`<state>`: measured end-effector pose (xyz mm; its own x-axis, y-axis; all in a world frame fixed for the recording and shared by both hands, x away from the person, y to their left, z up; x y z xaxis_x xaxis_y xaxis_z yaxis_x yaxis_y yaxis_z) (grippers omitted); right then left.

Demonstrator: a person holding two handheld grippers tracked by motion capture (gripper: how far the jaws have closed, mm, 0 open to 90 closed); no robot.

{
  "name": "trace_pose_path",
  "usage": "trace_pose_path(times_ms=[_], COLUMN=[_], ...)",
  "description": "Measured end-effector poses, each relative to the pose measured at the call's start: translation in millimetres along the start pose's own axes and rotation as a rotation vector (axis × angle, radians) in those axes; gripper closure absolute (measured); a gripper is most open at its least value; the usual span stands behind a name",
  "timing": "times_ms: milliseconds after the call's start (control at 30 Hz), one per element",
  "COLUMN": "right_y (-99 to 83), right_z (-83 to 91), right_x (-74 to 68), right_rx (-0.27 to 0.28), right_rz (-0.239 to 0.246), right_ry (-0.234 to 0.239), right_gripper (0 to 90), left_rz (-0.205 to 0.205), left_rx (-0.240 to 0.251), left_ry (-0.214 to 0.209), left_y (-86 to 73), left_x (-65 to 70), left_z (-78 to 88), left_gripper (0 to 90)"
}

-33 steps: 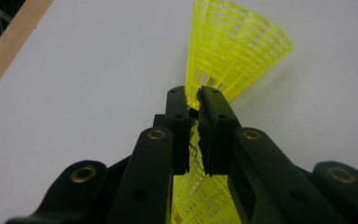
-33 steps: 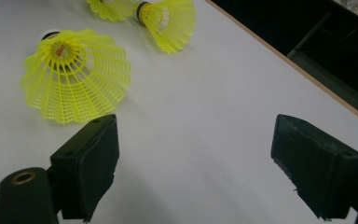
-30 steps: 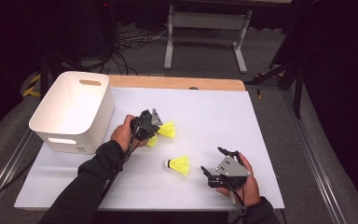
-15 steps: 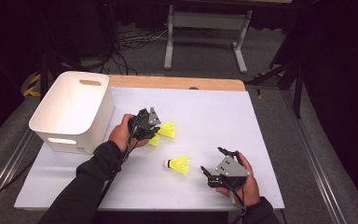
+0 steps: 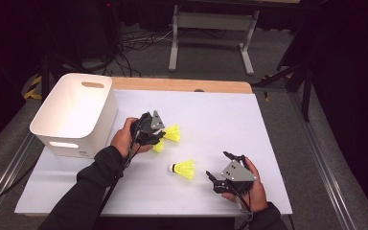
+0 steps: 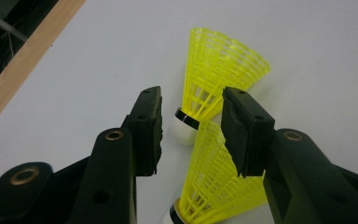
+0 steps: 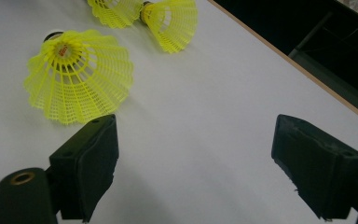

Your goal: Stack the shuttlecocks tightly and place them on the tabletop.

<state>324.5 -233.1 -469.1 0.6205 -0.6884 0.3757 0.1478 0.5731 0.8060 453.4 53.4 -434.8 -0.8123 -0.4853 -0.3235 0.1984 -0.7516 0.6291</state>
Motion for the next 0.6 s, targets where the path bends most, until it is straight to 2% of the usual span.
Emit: trace_pose_path(times_ms=[233, 333, 400, 600], right_y=[0.4, 0.4, 0.4, 2.3], right_z=[0.3, 0.5, 0.8, 3.6], right_x=[0.5, 1.1, 1.5, 2.4], right_rx=[0.004, 0.006, 0.006, 0.03], right_rz=[-0.004, -0.003, -0.007, -0.009], right_ry=[-0.005, -0.008, -0.009, -0.017], right_gripper=[15.5, 15.5, 15.5, 15.7], left_rz=[-0.004, -0.018, -0.02, -0.046], left_rx=[0.035, 0.057, 0.091, 0.127], left_ry=[0.015, 0.017, 0.017, 0.04], left_y=[1.2, 1.5, 1.4, -2.2], left_x=[-0.1, -0.5, 0.9, 5.2], left_z=[11.1, 15.8, 23.1, 36.7], left_gripper=[55.4, 53.7, 52.8, 48.9])
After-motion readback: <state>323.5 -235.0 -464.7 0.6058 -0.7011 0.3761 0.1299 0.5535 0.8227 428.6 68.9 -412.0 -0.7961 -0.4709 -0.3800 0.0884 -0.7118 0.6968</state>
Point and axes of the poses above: each handheld gripper's, and its own axes: z roughly backward along the jaws, y roughly out of its top, x roughly to its right, the point moved 2 cm from there along -z, roughly forward along the jaws, and after that the axes turned 2 degrees about -z, right-handed, at the moved point
